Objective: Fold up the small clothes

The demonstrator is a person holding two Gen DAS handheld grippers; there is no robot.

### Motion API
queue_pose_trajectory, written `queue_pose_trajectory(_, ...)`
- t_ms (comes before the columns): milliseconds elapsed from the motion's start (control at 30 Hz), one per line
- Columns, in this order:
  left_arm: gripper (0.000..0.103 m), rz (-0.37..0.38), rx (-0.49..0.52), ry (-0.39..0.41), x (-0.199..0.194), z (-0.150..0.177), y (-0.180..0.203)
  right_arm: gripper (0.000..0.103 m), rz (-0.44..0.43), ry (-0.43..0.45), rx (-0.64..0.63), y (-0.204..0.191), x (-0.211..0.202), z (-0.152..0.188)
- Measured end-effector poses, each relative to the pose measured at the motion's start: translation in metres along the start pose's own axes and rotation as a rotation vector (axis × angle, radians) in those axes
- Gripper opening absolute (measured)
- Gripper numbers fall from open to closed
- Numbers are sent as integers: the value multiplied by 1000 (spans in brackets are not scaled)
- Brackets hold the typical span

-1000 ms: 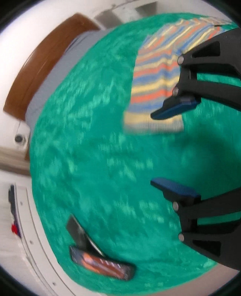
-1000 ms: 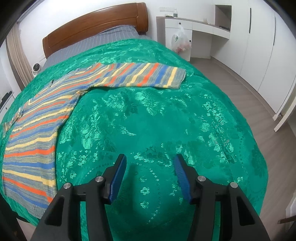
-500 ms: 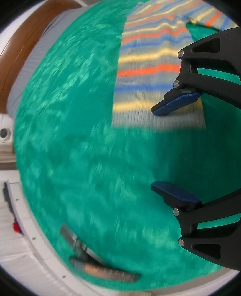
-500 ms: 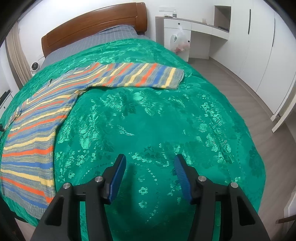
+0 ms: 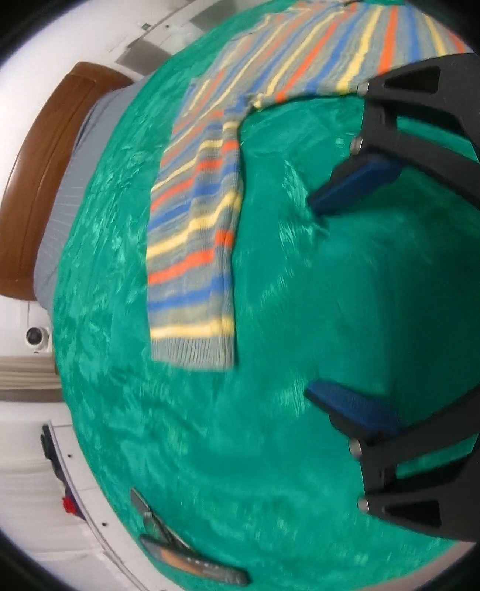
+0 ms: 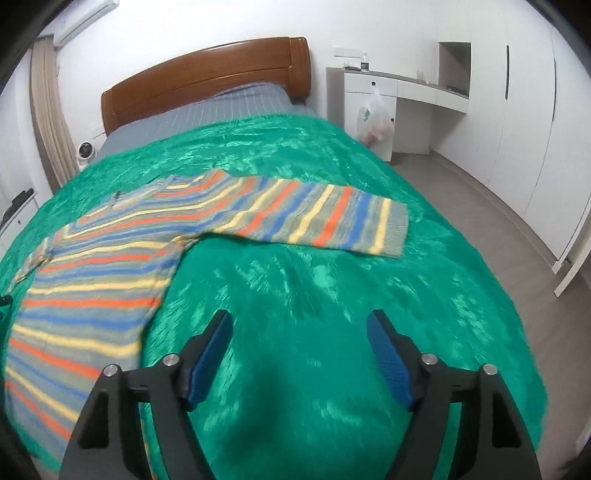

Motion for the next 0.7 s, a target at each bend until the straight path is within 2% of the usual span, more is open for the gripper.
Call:
queue_pose_trajectory(100, 103, -64, 22, 18, 7, 5, 4, 75, 11, -71, 41, 13, 31, 17)
queue_pose_trajectory(200, 103, -81, 57, 52, 4, 8, 5, 79, -23, -31, 64, 17, 35, 21)
queue_pose_trajectory(367, 103, -53, 89, 101, 2, 14, 2, 88, -53, -12, 60, 16, 41, 23)
queue_pose_trajectory(700, 103, -60, 85, 121, 4, 13, 3, 93, -52, 2, 46, 13, 44, 25)
Point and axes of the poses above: each gripper's, at about its wrist camera, not at the fingertips, and x roughly the way its jaws point, y to its right, z to its underside, the point moved 8 cm from there along x, roughly the way its jaws point, and after that the axes turned 9 degrees about -z, right-handed, at the moved point
